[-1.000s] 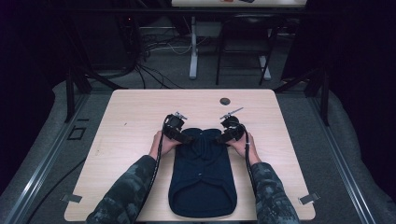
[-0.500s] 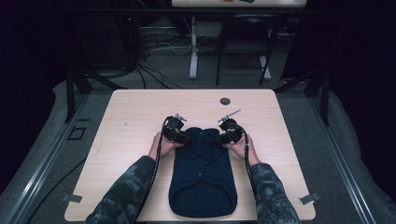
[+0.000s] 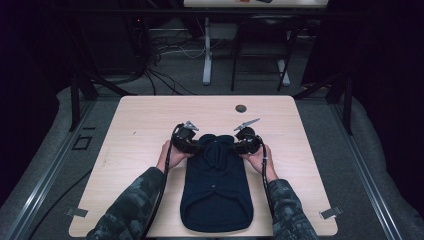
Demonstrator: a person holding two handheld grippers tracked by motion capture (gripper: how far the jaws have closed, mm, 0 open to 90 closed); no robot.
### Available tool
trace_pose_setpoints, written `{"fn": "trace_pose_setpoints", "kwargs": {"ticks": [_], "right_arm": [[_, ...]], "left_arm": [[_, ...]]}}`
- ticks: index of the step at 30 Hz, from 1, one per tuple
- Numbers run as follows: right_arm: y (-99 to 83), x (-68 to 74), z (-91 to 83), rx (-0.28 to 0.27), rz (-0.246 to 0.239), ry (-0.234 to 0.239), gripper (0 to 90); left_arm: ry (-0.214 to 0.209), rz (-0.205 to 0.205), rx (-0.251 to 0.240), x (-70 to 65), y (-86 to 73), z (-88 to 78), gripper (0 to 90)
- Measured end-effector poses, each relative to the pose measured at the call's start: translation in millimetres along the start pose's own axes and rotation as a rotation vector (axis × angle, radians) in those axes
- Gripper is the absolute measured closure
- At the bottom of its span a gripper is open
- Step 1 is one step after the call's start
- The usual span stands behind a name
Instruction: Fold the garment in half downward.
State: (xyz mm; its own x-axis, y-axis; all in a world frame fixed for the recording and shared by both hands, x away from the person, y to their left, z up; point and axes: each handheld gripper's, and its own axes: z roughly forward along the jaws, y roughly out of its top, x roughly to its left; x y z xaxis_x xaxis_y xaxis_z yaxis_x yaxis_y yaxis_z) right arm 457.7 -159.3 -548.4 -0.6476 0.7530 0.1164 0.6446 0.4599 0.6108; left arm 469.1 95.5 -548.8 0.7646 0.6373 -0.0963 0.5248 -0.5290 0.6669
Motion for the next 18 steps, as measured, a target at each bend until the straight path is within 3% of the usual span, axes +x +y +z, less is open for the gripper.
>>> {"fn": "trace_pose_setpoints", "kwargs": {"ticks": [10,13,18], "right_arm": [[6.6,22.4,-33.8,-0.091,-0.112,-0.051,74.5],[7.0,25.7,-39.1,-0.106,-0.130,-0.059,74.4],[6.0,27.4,-46.8,-0.113,-0.133,-0.057,74.0]], "left_arm": [[-0.050,0.022,-0.052,-0.7,3.5,-25.6,66.0],[-0.018,0.070,-0.081,-7.1,4.5,-33.3,66.2],[-0.005,0.104,-0.096,-12.7,6.4,-39.6,66.2]]}}
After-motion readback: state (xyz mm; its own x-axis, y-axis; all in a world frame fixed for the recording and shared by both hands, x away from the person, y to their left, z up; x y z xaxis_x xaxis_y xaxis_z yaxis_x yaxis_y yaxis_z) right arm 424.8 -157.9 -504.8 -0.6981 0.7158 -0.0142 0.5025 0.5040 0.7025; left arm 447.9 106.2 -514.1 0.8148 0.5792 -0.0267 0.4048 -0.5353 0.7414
